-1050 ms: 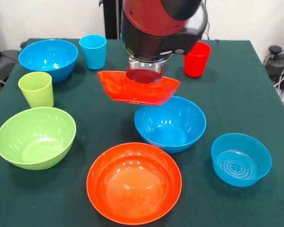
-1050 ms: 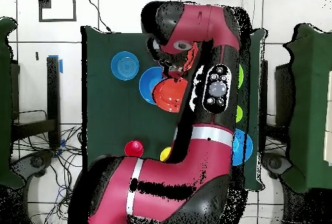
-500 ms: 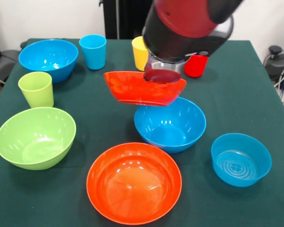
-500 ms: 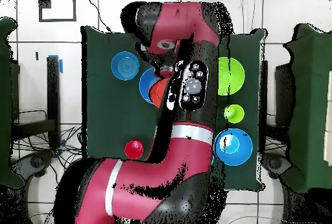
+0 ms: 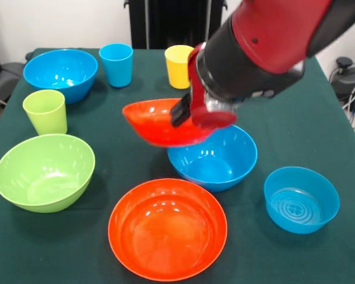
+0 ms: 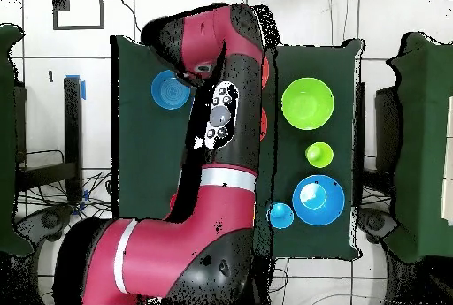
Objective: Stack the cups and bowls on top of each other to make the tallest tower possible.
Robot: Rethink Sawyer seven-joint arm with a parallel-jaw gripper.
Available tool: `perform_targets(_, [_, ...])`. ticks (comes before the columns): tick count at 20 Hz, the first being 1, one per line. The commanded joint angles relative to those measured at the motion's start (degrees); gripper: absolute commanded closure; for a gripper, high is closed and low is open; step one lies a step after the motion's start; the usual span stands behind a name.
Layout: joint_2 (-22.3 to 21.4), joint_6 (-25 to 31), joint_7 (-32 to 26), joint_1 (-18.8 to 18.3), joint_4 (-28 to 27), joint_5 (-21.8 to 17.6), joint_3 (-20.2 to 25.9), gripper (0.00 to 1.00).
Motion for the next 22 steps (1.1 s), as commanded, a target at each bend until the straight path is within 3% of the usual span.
perform_targets(1, [4.6,-14.8,-29.7,-0.3,-2.2,-9.1,3.9,1.0])
perform_targets(8, [5.8,-23.7,-36.2,1.7,-1.9,-10.3,4.0,1.0])
perform_targets(11, [5.0,-24.7,-31.6,3.8,2.0,-9.1,2.5,1.0])
perform_targets(17, [6.6,-22.6,-21.9,7.0,2.8,-7.1,-0.8,1.0])
perform_targets(22, [7.4,-21.9,-19.3,8.3,2.6,-6.2,-2.5,1.0])
